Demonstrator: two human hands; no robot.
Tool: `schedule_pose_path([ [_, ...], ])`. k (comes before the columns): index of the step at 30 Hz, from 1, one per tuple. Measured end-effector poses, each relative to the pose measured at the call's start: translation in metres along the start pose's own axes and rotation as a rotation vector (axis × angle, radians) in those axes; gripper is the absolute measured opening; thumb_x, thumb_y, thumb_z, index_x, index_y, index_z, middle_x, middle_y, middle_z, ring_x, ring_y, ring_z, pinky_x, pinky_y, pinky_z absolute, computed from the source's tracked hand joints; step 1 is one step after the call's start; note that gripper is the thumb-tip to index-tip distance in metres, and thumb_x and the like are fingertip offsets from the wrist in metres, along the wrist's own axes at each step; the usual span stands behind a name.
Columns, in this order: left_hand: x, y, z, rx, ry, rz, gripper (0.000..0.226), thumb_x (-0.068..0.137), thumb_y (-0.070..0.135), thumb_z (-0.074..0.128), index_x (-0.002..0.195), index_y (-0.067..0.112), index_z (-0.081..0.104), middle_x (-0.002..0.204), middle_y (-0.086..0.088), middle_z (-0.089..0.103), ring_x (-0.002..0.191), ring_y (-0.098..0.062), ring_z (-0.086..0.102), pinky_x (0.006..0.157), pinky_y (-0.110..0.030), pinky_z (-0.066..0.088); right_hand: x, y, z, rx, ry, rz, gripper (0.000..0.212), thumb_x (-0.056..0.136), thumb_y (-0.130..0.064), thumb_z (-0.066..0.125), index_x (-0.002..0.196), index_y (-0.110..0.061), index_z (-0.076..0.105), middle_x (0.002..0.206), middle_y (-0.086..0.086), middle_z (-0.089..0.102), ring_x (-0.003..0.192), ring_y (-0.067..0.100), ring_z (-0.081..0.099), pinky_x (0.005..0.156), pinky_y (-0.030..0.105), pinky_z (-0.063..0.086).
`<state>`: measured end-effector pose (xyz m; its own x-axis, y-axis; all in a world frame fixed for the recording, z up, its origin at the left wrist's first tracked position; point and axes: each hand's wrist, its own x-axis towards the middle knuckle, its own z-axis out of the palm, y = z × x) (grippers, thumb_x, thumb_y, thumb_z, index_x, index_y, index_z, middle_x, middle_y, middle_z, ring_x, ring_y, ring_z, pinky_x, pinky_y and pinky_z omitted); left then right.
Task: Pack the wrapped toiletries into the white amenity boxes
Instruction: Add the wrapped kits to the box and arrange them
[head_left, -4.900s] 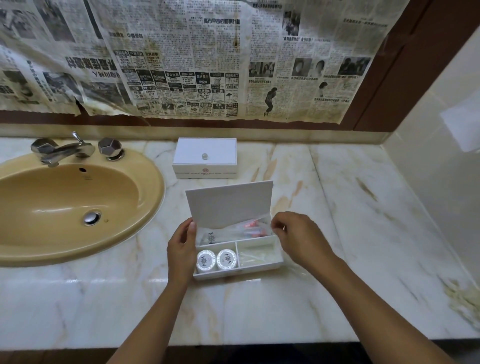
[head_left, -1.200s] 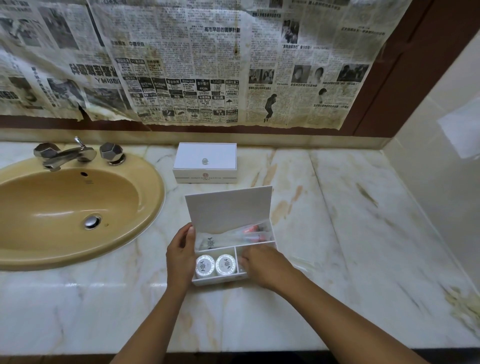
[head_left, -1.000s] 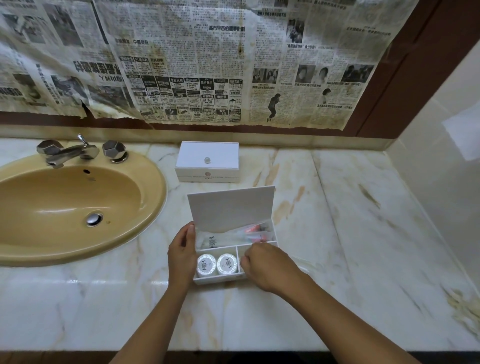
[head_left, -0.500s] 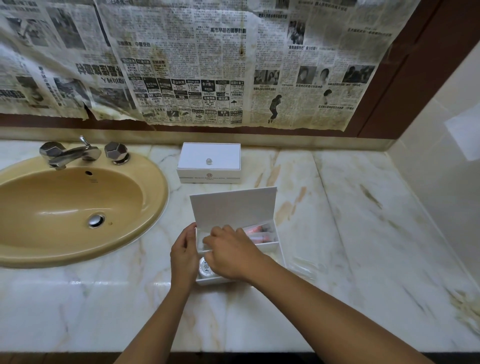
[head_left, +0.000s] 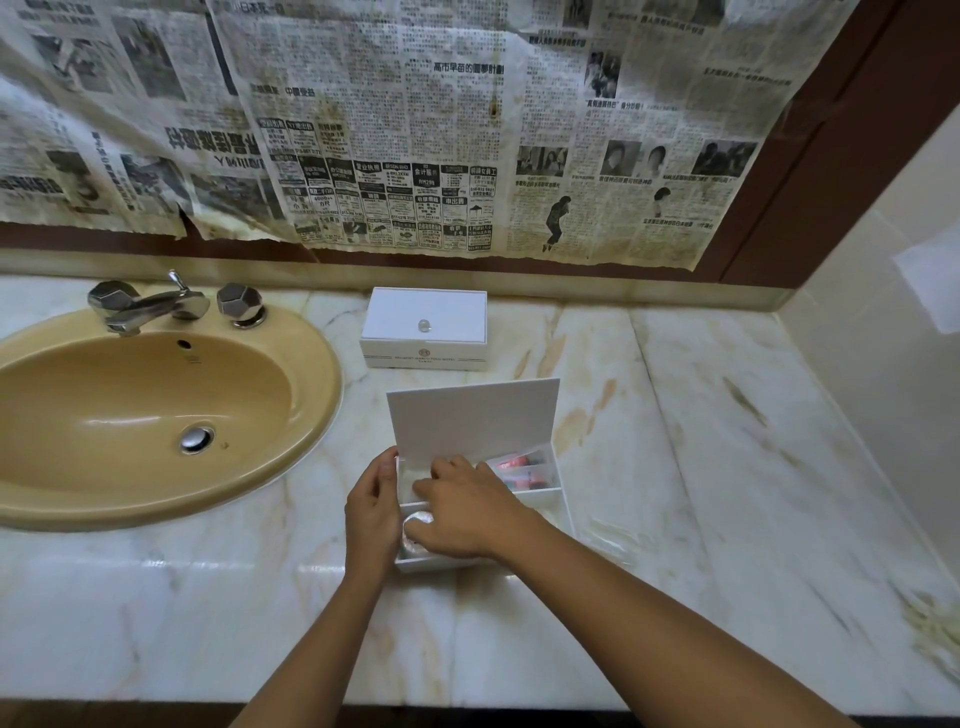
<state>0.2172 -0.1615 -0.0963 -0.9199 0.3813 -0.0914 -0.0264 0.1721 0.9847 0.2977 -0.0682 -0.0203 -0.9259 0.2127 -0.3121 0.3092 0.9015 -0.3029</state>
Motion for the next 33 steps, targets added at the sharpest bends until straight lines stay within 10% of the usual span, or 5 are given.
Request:
schedule_pose_path([
  [12, -0.003, 0.004, -0.001, 0.002, -0.012, 0.016, 0.026, 0.104, 0.025, 0.041, 0.114, 0.027, 0.065, 0.107, 0.015, 0.066, 0.099, 0.01, 0.059, 0.076, 0.001, 0.041, -0.018, 0.036, -0.004, 0.083, -0.004, 0.284, 0.077, 0.09, -0.072, 0.023, 0.125, -0.014, 0.06, 0.134, 0.009, 0.051, 0.124, 0.025, 0.042, 0.1, 0.042, 0.039],
  [33, -0.003, 0.004, -0.001, -0.041, -0.018, 0.019, 0.019, 0.1, 0.024, 0.051, 0.11, 0.021, 0.067, 0.105, 0.017, 0.068, 0.095, 0.012, 0.061, 0.078, -0.002, 0.044, -0.038, 0.052, -0.034, 0.223, 0.354, 0.249, 0.047, 0.097, -0.049, 0.041, 0.137, -0.024, 0.047, 0.135, -0.002, 0.052, 0.124, 0.018, 0.047, 0.098, 0.035, 0.042],
])
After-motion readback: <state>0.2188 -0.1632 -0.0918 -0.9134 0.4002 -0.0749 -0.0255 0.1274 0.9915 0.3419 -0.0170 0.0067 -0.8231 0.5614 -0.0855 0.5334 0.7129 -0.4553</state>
